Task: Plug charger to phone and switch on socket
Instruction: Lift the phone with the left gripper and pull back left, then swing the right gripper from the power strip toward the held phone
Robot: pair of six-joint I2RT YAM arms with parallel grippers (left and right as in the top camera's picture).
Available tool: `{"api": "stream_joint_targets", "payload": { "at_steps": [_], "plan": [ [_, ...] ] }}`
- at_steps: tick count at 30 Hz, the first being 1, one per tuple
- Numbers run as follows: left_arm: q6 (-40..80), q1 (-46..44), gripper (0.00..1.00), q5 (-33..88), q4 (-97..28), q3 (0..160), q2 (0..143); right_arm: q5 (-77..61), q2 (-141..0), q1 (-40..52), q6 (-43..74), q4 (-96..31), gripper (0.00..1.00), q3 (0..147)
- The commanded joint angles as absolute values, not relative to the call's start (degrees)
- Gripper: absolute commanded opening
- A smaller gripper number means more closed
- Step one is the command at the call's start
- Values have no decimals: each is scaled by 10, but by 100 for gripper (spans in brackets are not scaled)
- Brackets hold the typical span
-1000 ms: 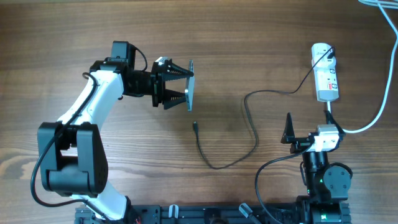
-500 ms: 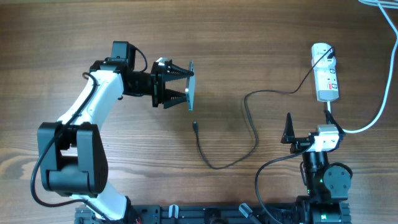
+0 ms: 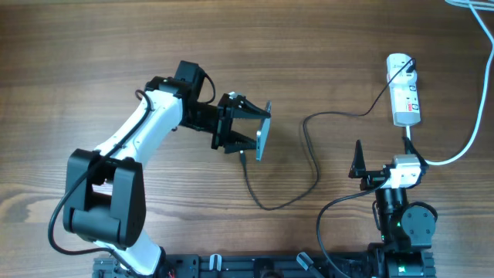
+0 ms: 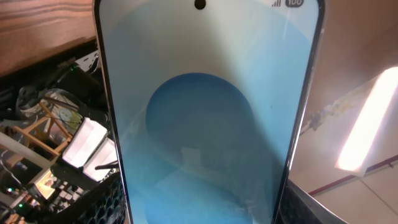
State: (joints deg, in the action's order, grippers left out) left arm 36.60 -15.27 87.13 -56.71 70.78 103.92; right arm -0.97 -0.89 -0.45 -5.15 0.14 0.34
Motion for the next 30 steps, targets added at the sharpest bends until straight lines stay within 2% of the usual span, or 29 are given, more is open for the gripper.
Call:
{"api": "stream_joint_targets", "payload": {
  "at_steps": [1, 10, 14, 20, 21, 24, 30],
  "plan": [
    [365, -150, 54, 900, -569, 721, 1019, 0, -4, -2, -44, 4, 100, 3],
    [365, -150, 55, 854, -562, 721, 1019, 0, -4, -2, -44, 4, 100, 3],
    [409, -150, 56, 855, -561, 721, 1019, 0, -4, -2, -44, 4, 100, 3],
    [388, -150, 52, 852, -533, 721, 1019, -26, -4, -2, -28, 4, 100, 3],
    [370, -150, 47, 842, -526, 721, 1019, -67, -4, -2, 0, 4, 100, 3],
    [317, -150, 45, 767, -507, 721, 1019, -186, -4, -2, 56, 1, 100, 10],
    [310, -150, 46, 652, -432, 721, 1019, -185, -73, -2, 90, -33, 100, 109]
  ]
}}
